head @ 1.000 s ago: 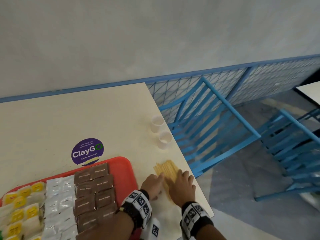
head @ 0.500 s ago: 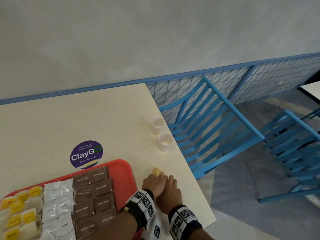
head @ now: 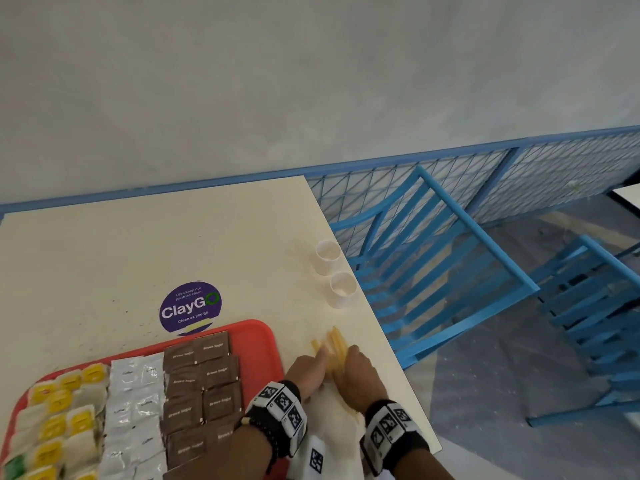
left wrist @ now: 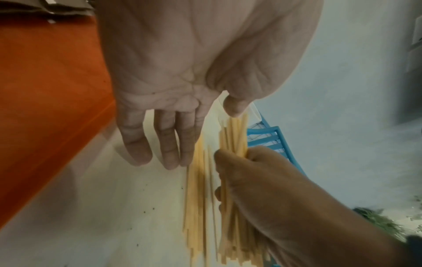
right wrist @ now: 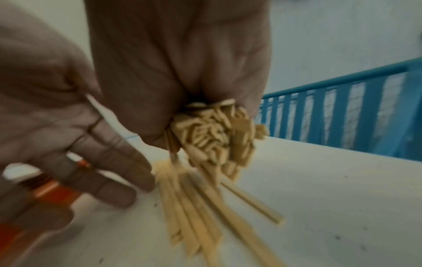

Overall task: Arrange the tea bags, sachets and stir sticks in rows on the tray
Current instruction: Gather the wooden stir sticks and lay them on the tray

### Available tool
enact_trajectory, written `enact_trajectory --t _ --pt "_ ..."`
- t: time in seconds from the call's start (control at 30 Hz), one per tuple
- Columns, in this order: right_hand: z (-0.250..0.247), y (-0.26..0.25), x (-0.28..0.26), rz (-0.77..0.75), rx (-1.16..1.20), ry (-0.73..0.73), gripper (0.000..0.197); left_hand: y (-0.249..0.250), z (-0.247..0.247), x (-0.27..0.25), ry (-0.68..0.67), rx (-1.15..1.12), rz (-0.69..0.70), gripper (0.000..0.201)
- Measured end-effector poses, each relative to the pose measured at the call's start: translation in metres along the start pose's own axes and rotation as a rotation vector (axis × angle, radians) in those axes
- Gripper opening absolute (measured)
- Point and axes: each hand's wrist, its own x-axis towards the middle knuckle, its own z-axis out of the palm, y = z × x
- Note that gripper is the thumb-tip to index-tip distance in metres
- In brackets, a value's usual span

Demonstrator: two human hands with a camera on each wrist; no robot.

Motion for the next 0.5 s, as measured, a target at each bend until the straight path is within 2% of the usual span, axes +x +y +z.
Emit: enact_trajectory --t 0.13,0.23,0.3,0.37,0.43,0.5 --pt "-0.022 0.012 -0.003 -0.006 0.094 -0.022 0.021 -0.002 -0.003 -0.005 0.007 -0.150 -0.021 0.057" --pt "-0.030 0.017 -0.011 -0.057 0.100 -0.072 0.019 0.004 -0.010 -0.010 0.071 -0.234 0.089 0.052" --pt "-0.032 0.015 -0.019 -0.159 0.018 -0.101 0.029 0.010 -0.022 -0.013 0.174 -0.259 0.208 0.050" --pt "-0.031 0.009 -0.026 -0.295 -0.101 -0.102 0.039 0.017 -0.037 -0.021 0.230 -0.256 0.292 0.059" --pt "-0.031 -0.006 -0.035 -0.417 -0.197 -0.075 0.044 0.021 -0.046 -0.031 0.235 -0.198 0.336 0.069" --pt "-0.028 -0.023 -0.042 -0.520 -0.290 -0.036 0.050 0.021 -0.049 -0.046 0.175 -0.076 0.364 0.071"
